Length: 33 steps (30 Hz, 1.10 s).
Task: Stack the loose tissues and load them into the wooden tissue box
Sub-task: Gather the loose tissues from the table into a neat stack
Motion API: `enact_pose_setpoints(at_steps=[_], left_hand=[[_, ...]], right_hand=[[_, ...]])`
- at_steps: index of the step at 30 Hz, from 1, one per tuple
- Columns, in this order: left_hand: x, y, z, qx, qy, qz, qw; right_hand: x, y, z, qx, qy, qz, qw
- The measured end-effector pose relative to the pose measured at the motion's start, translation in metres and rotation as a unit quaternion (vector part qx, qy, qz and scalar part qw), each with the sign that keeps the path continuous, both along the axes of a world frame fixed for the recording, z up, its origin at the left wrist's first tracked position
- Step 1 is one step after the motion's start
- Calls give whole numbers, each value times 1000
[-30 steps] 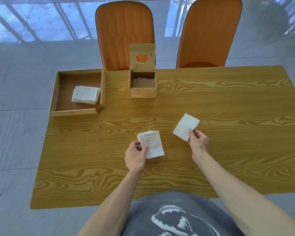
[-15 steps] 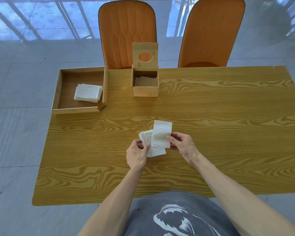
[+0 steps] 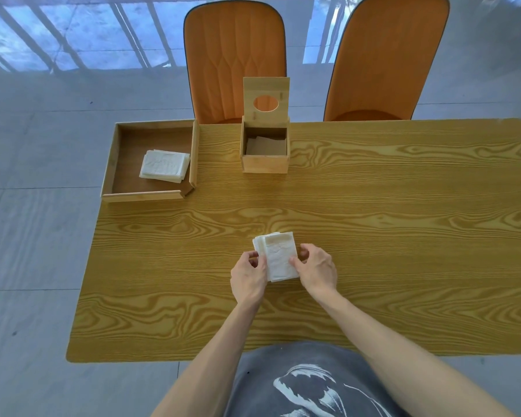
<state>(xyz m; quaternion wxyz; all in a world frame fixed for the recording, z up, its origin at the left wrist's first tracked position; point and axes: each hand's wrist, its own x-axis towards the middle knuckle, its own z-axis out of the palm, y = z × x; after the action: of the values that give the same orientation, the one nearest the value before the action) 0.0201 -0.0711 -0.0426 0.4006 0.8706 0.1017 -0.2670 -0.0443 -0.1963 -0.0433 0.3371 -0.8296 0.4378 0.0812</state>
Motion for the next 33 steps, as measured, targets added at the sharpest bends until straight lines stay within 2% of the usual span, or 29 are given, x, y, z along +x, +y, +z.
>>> enact_pose_setpoints(at_steps=[8,11,17,22,25,28,31,33], left_hand=[[-2,6,-2,-14,-1,-17,1000],[1,9,-5,-41,28,1,999],[6,22,-15,-150,96,57,982],[7,25,-9,-179,114,65,975],[11,29,-2,-169,106,28,980],[22,32,9,-104,3,-72,992],[33,30,20,-90,-67,-177,978],[38,26,24,-78,-80,-238,965]], right_hand=[[23,8,8,102,41,-60,992],[24,8,9,119,46,-60,990],[21,16,8,134,-6,-31,990],[20,16,16,191,-60,-23,979],[17,15,19,133,-91,30,986],[15,8,24,8,-112,129,985],[14,-1,25,-103,-138,212,962],[12,-4,24,-130,-150,240,950]])
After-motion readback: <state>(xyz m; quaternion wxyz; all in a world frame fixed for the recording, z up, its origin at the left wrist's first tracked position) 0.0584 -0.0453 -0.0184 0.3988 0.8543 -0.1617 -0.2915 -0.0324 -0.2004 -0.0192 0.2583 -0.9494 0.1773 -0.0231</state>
